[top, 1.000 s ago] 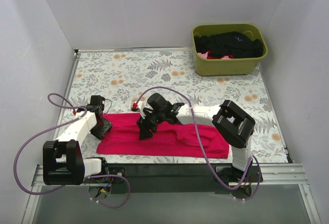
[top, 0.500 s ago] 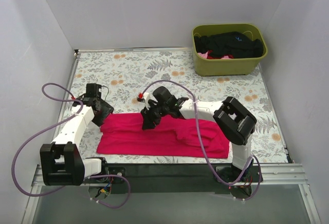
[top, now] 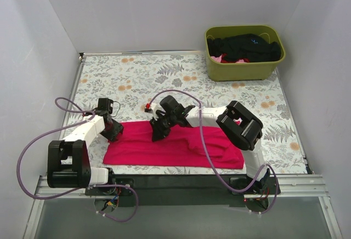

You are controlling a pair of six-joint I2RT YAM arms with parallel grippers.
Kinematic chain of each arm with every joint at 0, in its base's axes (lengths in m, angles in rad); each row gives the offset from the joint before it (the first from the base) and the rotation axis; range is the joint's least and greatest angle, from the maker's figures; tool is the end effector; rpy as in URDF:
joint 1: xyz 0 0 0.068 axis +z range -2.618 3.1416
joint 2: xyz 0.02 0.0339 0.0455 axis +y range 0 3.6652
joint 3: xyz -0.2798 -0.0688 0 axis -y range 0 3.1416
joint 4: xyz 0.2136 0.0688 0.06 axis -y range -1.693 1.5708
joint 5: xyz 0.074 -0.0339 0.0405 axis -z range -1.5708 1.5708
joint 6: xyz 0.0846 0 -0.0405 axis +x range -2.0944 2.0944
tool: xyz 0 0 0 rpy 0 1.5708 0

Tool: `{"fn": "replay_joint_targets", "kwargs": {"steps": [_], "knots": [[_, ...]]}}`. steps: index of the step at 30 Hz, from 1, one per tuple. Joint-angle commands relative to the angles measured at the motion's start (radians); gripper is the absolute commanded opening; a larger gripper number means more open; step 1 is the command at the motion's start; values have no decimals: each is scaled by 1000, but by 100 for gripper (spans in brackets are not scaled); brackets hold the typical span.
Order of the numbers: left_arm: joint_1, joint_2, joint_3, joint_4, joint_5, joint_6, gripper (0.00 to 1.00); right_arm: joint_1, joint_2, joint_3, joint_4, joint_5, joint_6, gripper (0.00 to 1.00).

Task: Fold and stack the t-shirts
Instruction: Fold the tshirt

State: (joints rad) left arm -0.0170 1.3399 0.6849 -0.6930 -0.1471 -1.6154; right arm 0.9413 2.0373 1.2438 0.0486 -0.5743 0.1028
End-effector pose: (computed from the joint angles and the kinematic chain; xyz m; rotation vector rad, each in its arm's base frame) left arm 0.1969 0.0091 0.1496 -2.0817 1.9919 -0.0894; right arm 0.2249 0.3868 0.1549 -1.2869 2.1087 1.1624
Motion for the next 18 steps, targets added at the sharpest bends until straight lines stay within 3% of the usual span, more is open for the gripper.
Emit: {"fn": "replay_joint_targets", "kwargs": {"steps": [1,7,13,18], "knots": [[2,-45,-36,15,-43,-38,37,10,-19,-12,-27,-58,18,24],[15,-41,-39,23,-52,-37,38,10,-66,-83,-47,-65,57,24],[15,-68,47,-14,-62,3,56,-2,-190,-116,-171,-12,58,27],[15,-139,96,-25,-19,52,70,-74,-434,-233,-207,154,115,32]]}}
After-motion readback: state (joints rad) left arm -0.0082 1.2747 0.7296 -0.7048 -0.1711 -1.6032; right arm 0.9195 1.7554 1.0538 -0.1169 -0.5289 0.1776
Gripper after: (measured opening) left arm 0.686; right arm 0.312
